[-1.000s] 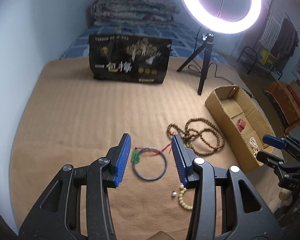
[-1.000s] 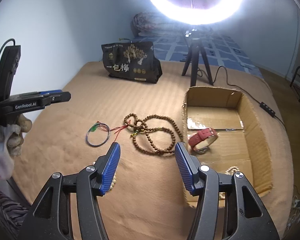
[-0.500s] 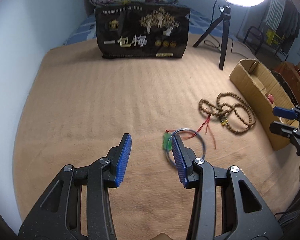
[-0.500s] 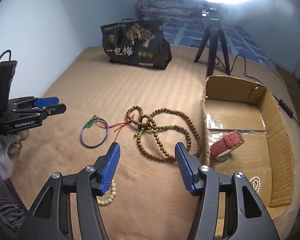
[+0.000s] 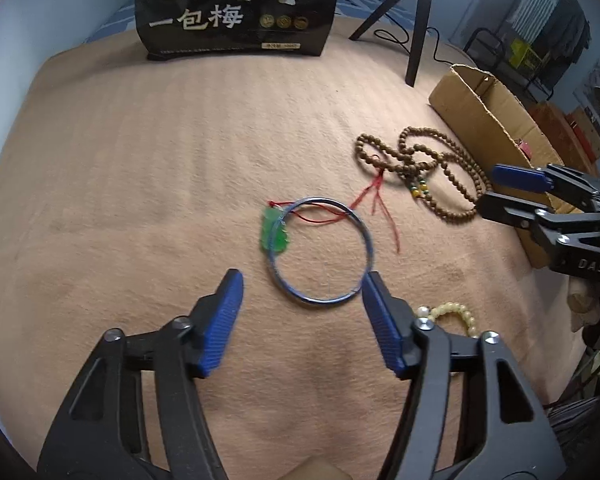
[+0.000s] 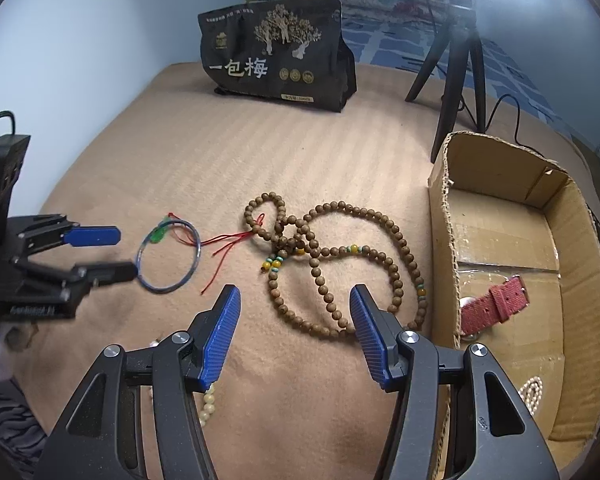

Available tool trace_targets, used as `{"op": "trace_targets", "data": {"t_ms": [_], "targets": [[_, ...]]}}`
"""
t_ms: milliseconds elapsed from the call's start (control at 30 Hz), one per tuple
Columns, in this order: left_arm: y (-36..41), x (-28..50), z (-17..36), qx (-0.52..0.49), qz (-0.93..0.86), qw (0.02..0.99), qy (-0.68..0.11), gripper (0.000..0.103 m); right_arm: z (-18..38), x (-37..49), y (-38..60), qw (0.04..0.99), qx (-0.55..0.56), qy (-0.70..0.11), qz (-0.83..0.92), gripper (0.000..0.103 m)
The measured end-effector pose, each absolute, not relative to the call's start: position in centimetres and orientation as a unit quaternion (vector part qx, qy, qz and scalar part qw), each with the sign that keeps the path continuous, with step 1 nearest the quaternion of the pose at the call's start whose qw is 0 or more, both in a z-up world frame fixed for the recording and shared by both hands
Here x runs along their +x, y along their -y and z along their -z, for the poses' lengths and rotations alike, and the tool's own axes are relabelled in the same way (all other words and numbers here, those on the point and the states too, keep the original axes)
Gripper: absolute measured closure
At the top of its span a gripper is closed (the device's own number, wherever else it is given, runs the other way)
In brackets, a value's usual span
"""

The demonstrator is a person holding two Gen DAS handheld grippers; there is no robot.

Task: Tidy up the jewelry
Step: 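Move both tools back toward the blue bangle and prayer beads, then grasp the blue bangle with the left tool while the right tool grasps the brown prayer beads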

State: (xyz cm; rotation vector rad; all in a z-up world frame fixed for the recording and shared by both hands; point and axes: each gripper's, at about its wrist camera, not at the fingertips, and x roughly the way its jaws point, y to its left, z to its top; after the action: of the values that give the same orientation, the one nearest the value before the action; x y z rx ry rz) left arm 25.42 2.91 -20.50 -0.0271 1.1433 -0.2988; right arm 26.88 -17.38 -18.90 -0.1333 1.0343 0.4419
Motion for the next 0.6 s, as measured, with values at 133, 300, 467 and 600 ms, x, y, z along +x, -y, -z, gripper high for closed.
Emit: {"op": "trace_targets", "data": {"t_ms": [133,300,467,600], "targets": [[-1.8,25.8,21.5,-0.025,0.141,0.816,-0.561,0.03,19.3,27.3,17.2,0.843,-0.067,-0.492,-0.209,0.047],[-0.2,26.5,22.2,0.003,0.123,0.816,-0.565,0.03,19.6,27.6,16.9,0.841,-0.074,-0.492,-0.21,0.047],[0.1,27.5,22.5,-0.007,0.1,0.817,-0.568,0.027,19.9,27.8,16.8,0.841,-0.086,-0.491,-0.212,0.047],[0.6,28.0,22.7,-0.007,0.085,0.818,-0.569,0.026,20.1,28.0,16.3,0.839,-0.099,-0.489,-0.216,0.047]]}}
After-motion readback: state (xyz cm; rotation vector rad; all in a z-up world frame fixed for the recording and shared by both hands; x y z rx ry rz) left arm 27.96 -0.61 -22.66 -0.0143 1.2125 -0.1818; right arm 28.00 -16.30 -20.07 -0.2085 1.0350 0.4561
